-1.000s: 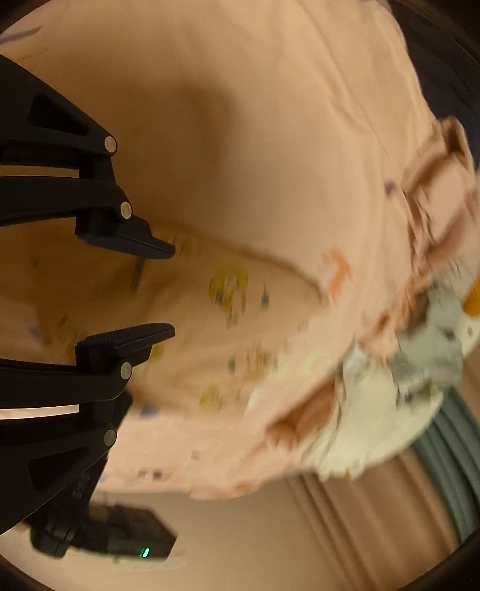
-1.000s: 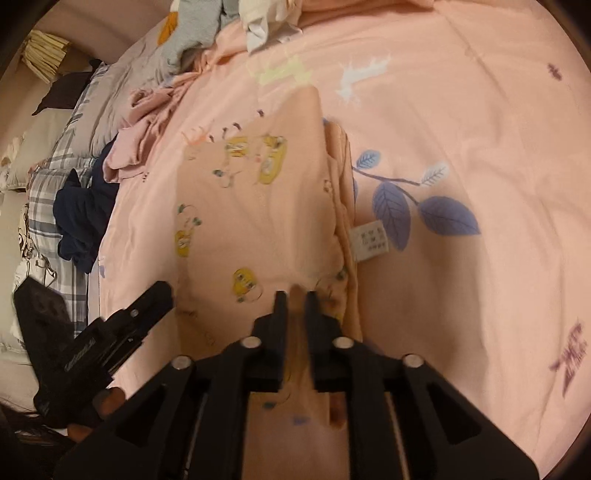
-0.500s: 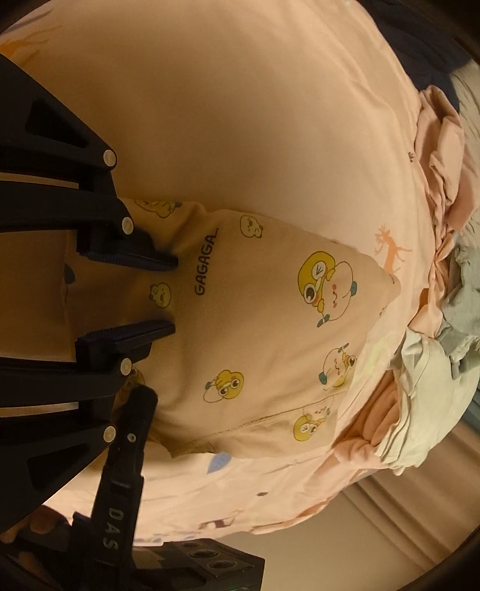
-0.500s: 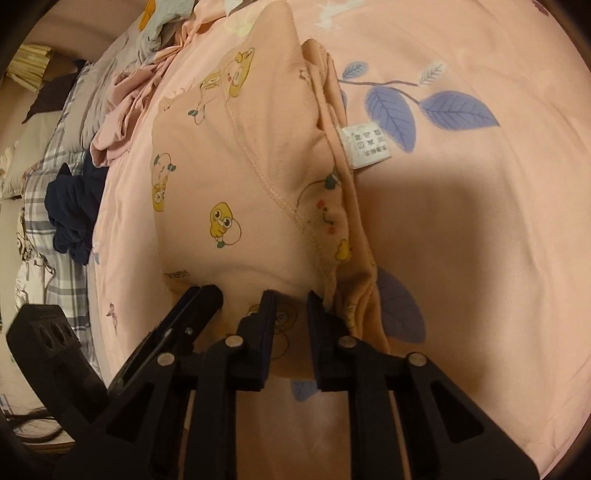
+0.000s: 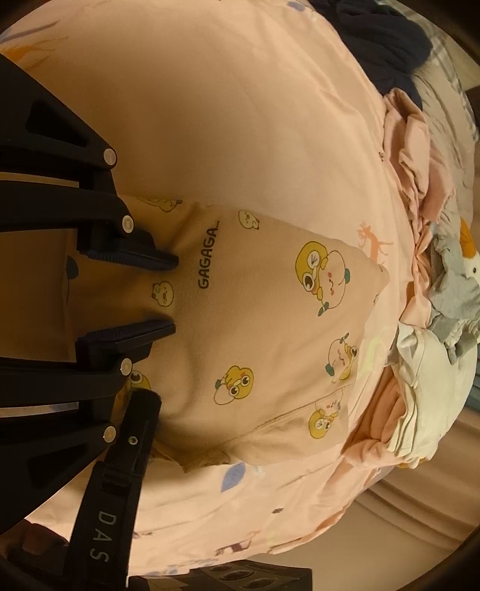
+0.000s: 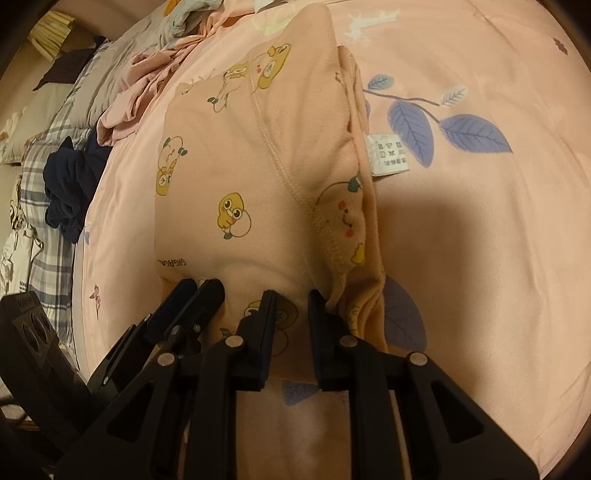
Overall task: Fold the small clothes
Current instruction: 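Press the folded shirt edge flat with both tools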
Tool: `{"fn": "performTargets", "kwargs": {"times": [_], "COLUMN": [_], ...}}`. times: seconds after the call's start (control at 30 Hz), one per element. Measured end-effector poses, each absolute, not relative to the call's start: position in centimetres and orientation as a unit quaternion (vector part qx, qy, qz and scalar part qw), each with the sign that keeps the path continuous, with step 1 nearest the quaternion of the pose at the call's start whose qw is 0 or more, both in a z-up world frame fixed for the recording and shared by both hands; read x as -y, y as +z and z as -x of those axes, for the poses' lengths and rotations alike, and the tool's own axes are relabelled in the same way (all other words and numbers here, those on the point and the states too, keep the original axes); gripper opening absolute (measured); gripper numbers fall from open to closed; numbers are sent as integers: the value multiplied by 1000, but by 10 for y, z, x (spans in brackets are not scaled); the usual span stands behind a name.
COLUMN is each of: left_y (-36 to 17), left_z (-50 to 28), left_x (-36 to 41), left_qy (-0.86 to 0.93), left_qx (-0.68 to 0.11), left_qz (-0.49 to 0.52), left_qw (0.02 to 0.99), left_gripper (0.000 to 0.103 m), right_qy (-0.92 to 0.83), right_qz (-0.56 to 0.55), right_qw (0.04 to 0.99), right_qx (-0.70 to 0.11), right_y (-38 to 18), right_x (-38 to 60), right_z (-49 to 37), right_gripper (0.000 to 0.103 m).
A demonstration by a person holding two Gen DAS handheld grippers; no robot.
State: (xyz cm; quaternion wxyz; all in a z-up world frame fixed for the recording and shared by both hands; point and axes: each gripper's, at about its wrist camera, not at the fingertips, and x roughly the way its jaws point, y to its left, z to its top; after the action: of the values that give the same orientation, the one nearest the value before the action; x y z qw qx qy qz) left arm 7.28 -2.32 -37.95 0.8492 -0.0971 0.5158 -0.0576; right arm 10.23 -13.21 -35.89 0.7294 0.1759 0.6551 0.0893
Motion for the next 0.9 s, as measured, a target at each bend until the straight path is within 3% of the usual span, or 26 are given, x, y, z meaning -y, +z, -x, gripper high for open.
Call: {"fn": "performTargets", "kwargs": {"times": [0.5, 0.73, 0.9], "left_y": [-378, -372, -359], "left_z": [-72, -83, -74], "left_x": [28, 24, 21], "left_qy": [-33, -42, -39], "left_qx": [-518, -564, -600], "left_qz": [97, 104, 82], "left_qw": [849, 818, 795], "left_gripper": [31, 31, 31], "right_qy": [114, 91, 78], "right_qz": [-164, -142, -192], "right_qw": [737, 719, 695], "right_qx": [-646, -675, -688], "right_y": [-358, -352, -346], "right_x": [134, 124, 136], "right_z": [-98, -108, -106], "right_gripper": [17, 18, 20]}}
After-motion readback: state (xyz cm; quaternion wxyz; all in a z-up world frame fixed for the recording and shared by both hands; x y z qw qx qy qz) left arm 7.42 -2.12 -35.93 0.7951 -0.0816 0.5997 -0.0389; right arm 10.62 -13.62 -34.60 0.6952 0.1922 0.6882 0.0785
